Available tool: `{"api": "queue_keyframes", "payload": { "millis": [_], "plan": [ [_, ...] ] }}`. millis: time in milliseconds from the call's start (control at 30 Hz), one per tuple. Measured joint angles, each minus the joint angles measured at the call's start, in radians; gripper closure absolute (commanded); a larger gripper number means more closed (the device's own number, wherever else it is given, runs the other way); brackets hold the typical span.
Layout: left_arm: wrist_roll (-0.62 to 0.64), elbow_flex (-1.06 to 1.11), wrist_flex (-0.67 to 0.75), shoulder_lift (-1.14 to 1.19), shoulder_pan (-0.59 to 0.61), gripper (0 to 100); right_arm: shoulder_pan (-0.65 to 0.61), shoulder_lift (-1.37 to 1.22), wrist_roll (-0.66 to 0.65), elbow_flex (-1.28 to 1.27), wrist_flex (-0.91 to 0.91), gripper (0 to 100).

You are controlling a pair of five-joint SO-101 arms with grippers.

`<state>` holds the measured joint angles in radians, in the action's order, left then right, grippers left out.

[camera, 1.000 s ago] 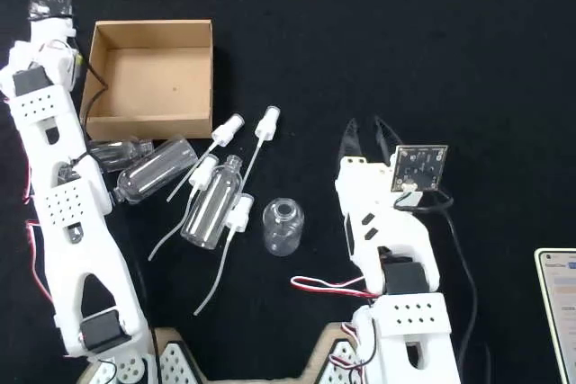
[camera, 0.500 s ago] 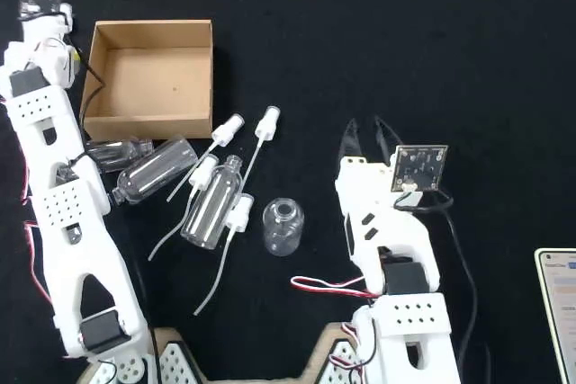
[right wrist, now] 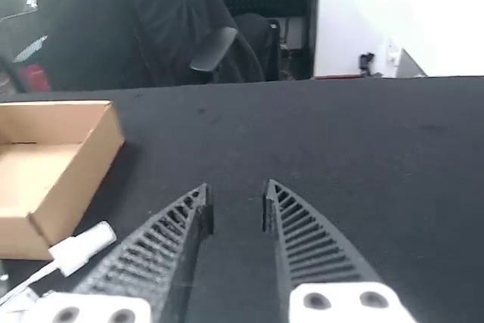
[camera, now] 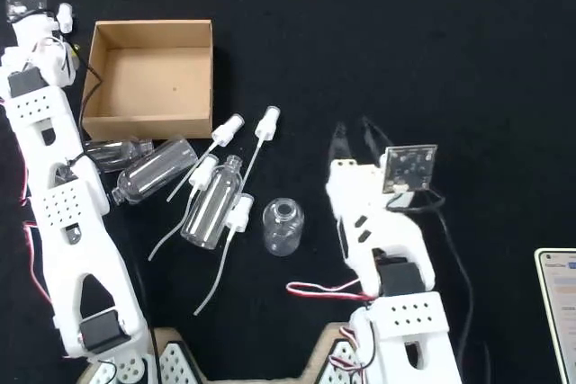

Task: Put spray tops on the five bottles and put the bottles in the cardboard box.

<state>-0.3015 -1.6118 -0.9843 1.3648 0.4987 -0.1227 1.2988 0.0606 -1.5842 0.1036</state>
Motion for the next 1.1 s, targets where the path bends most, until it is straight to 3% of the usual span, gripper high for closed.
{"api": "queue_keyframes", "payload": {
  "millis": [1100],
  "plan": [
    [-0.020, 0.000, 0.149, 0.126, 0.003, 79, -0.020, 0.000, 0.000, -0.094, -0.003, 88.4]
  ]
}}
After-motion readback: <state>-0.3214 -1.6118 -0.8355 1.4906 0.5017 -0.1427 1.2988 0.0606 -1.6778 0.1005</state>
